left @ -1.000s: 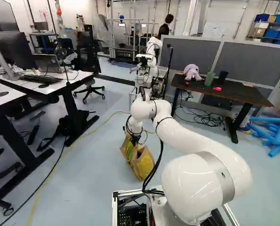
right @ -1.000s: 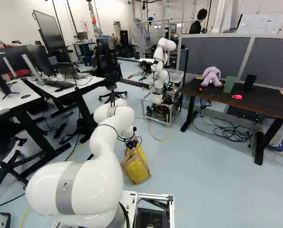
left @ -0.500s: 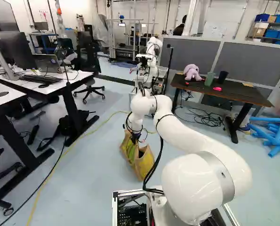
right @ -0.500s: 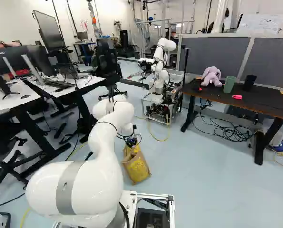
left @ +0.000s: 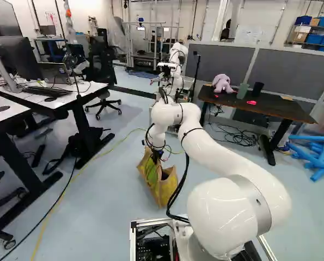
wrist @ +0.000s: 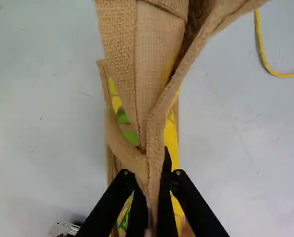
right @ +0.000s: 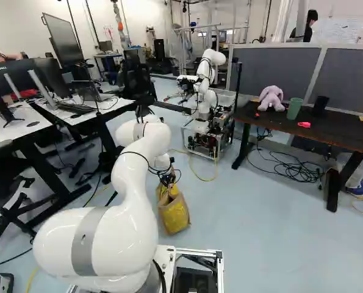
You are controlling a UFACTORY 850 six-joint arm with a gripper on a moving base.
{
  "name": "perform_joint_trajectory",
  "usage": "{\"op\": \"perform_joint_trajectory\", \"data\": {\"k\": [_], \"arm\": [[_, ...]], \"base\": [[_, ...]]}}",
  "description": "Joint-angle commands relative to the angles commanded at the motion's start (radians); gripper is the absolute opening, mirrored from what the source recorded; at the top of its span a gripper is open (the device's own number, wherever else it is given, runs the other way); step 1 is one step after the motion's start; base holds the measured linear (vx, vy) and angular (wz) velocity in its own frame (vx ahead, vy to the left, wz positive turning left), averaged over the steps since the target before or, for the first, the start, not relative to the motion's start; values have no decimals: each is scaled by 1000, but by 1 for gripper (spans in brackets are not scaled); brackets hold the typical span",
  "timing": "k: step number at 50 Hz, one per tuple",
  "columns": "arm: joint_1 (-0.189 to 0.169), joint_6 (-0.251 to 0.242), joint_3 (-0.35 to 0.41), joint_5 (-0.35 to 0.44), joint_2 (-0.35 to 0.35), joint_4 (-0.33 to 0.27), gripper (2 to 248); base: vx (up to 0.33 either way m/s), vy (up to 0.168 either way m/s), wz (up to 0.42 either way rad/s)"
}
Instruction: Pick up the bag on the ground and place it on the table
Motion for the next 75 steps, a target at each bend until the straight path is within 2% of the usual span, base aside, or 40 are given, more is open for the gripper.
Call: {"op": "perform_joint_trajectory", "data": {"k": [32,43,61,75], "arm": [[2,0,135,-3,129,47,22],[3,0,206,18,184,49,22],[-9,0,340,97,281,49,22],[-20,0,445,116,358,49,22]], "base": [[0,0,0],[0,0,0],[0,0,0],[0,0,0]]}}
